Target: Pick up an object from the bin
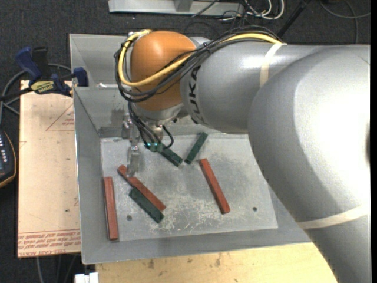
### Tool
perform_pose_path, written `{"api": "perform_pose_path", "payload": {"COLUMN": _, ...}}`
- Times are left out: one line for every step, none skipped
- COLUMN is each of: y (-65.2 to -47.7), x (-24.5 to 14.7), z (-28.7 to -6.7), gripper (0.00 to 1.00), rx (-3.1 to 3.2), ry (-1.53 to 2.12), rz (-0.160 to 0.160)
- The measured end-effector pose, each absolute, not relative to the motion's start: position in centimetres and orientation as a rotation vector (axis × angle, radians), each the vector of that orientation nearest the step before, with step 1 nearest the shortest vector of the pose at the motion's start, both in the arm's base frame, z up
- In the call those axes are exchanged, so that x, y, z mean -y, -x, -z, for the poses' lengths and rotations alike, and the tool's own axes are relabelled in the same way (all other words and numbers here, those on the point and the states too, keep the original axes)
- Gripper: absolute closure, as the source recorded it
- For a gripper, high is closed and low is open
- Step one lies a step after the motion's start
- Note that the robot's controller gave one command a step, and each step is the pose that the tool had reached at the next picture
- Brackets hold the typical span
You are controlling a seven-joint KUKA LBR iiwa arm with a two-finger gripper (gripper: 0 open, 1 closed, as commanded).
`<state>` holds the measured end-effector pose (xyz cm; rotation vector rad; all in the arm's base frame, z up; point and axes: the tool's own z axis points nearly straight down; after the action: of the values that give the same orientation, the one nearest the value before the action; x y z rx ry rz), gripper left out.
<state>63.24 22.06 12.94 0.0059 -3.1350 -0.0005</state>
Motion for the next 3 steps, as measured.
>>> {"api": "perform_pose_path", "payload": {"y": -61.4, "x": -15.3, "z": -6.8, "gripper": 0.00, "rx": 3.137, "ry": -0.093, "rz": -0.004}}
{"api": "perform_pose_path", "payload": {"y": -54.3, "x": -19.6, "z": -15.3, "gripper": 0.00, "rx": 3.144, "ry": -0.010, "rz": 0.007}}
{"api": "perform_pose_path", "payload": {"y": -48.5, "x": -16.4, "z": -7.0, "gripper": 0.00, "rx": 3.150, "ry": -0.141, "rz": 0.005}}
